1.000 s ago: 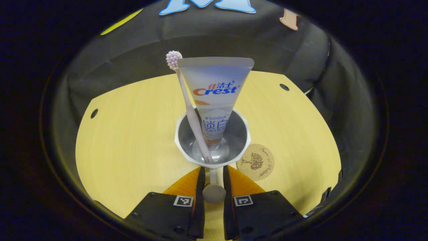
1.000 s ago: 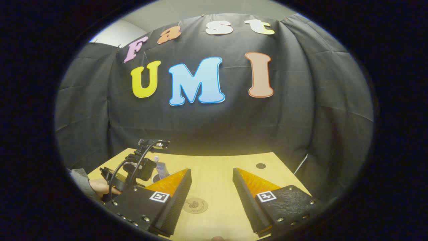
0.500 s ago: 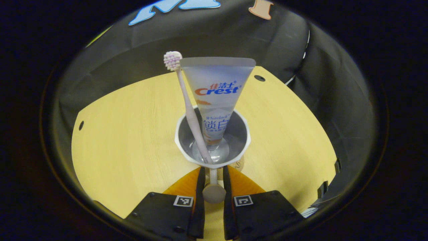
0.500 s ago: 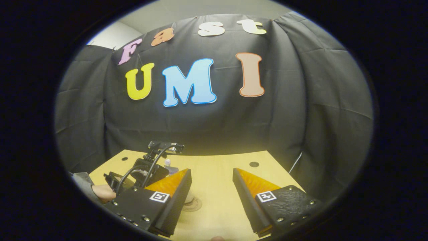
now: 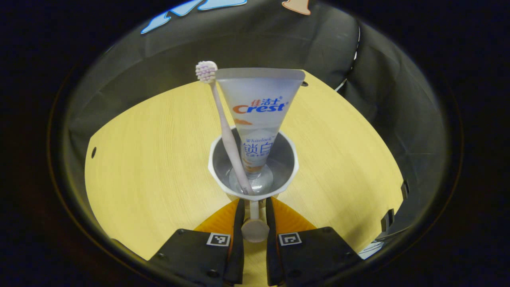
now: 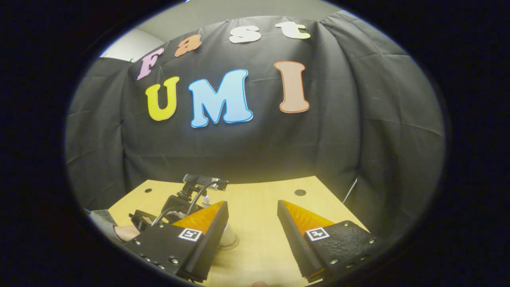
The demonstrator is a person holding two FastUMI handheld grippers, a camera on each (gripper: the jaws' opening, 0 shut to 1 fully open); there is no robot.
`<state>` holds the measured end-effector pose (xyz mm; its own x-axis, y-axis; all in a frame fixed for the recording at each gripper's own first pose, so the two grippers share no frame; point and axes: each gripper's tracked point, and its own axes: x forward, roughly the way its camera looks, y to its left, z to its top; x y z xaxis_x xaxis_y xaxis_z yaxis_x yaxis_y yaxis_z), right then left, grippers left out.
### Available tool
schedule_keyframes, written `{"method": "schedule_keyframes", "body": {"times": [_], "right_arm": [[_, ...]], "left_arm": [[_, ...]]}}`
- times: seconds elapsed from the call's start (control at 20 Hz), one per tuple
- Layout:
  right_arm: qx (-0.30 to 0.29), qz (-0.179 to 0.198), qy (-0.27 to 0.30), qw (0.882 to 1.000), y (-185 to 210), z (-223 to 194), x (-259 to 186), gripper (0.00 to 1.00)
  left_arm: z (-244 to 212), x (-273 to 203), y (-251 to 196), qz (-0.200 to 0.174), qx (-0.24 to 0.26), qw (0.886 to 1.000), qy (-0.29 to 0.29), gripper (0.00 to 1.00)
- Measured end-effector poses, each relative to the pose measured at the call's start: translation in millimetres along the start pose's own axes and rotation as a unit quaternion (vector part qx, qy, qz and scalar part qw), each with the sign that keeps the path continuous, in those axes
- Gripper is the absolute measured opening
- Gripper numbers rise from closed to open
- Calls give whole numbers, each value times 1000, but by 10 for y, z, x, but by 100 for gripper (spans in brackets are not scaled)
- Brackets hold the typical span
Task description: Put the toothbrush and toothpaste on the desktop into the cup, then pick up the cup and place it on the coaster on the desktop.
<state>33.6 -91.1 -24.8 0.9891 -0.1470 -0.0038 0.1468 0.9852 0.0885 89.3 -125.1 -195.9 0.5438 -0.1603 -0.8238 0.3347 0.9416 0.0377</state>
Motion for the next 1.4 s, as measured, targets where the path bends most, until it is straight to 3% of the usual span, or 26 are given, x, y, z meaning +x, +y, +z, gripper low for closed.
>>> {"method": "schedule_keyframes", "body": {"times": [1.05,1.15,1.25,1.3,1.35,1.4], "right_arm": [[-3,6,7,1000,45,0,-44,80],[-2,8,5,1000,53,24,-49,80],[-4,13,4,1000,65,46,-66,80],[-5,16,3,1000,81,53,-68,80],[-8,20,2,1000,88,68,-76,80],[-10,25,0,1000,106,83,-93,80]], "left_arm": [[-51,35,-63,1,4,1000,3,34],[-67,-29,-96,-6,-4,1000,0,37],[-78,-127,-143,-17,-17,1000,-8,49],[-88,-181,-164,-22,-24,999,-13,63],[-92,-239,-179,-25,-31,999,-21,69],[-97,-306,-181,-27,-39,998,-29,67]]}}
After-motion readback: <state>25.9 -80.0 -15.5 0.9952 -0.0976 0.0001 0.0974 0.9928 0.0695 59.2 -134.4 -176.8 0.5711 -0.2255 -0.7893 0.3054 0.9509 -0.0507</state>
